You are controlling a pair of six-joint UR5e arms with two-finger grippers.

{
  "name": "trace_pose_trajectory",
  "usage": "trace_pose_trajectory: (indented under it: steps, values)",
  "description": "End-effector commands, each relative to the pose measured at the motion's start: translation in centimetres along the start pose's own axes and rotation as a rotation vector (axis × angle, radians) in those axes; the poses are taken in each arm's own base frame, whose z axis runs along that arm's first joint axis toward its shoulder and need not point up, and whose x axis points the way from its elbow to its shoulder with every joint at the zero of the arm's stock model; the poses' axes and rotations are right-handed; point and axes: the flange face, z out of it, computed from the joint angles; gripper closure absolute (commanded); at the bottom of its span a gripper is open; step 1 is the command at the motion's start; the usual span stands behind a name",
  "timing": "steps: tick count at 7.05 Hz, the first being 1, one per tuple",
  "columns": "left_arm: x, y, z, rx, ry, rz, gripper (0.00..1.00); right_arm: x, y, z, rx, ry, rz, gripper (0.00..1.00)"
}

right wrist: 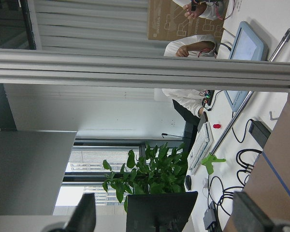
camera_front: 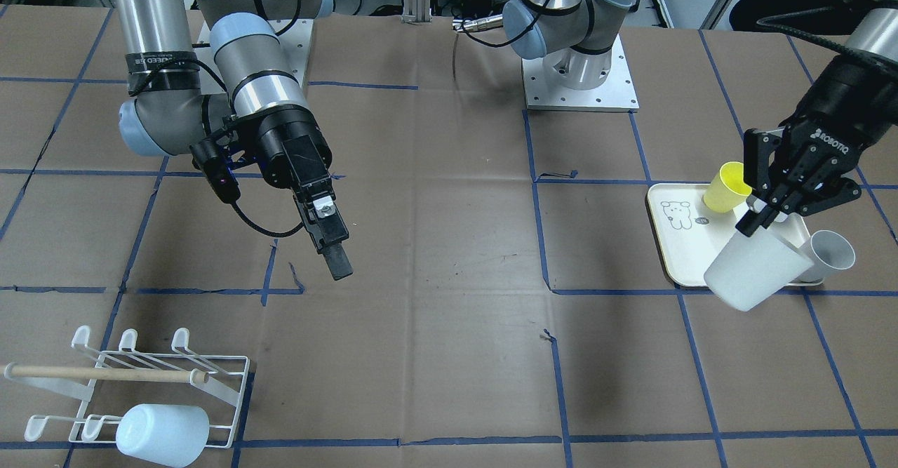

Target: Transfer IKEA cup to right arm and place on rack

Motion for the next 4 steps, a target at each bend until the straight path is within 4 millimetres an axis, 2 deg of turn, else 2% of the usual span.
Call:
trace_pose_trajectory:
  steps: [1, 3, 4]
  values:
    - [0.9, 0.6, 4.6, 0.175, 0.107, 0.147, 1.0, 0.2, 0.0, 0.0, 0.0, 0.006, 0.001, 0.0]
    - [2.8, 1.3, 10.8, 0.286, 0.205, 0.302, 1.0, 0.5, 0.0, 0.1, -0.001, 0.01, 0.004, 0.0]
    - [3.7, 1.8, 13.0, 0.339, 0.253, 0.367, 1.0, 1.9, -0.2, 0.8, -0.001, 0.041, 0.015, 0.0]
